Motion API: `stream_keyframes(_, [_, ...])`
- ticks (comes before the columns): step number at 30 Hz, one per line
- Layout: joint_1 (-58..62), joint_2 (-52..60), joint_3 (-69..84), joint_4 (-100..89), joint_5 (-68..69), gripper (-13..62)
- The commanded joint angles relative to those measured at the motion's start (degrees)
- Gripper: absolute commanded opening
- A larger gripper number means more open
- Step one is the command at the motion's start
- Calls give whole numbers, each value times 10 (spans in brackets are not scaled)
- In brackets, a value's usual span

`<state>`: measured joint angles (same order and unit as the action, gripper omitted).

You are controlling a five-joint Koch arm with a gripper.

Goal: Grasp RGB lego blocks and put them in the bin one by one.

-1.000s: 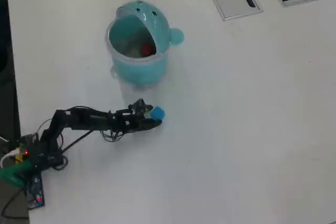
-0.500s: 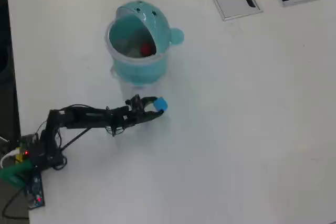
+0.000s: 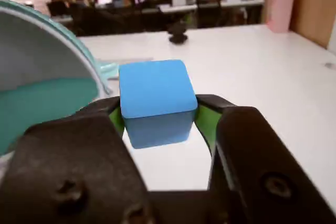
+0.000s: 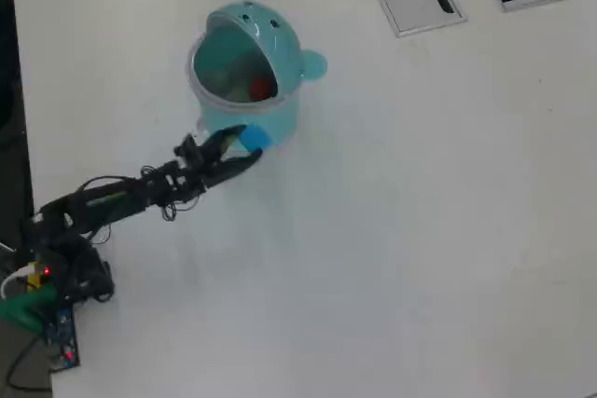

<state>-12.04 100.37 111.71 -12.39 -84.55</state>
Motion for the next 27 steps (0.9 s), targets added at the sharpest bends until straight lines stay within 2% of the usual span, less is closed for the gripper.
stream_keyframes(1, [-23,49,-20,-4,-2,194])
stream_keyframes(7, [-126,98,-22,4,-21,194])
stream_keyframes(13, [-205,98,-67,25,-66,194])
stream_keyframes(17, [-248,55,-113,25,-101,193])
stream_keyframes(19, [-258,40,-127,24,-103,163])
stream_keyframes(22, [-281,-65,-185,-3,-128,149])
stream_keyframes(27, [-278,-137,-265,-3,-131,149])
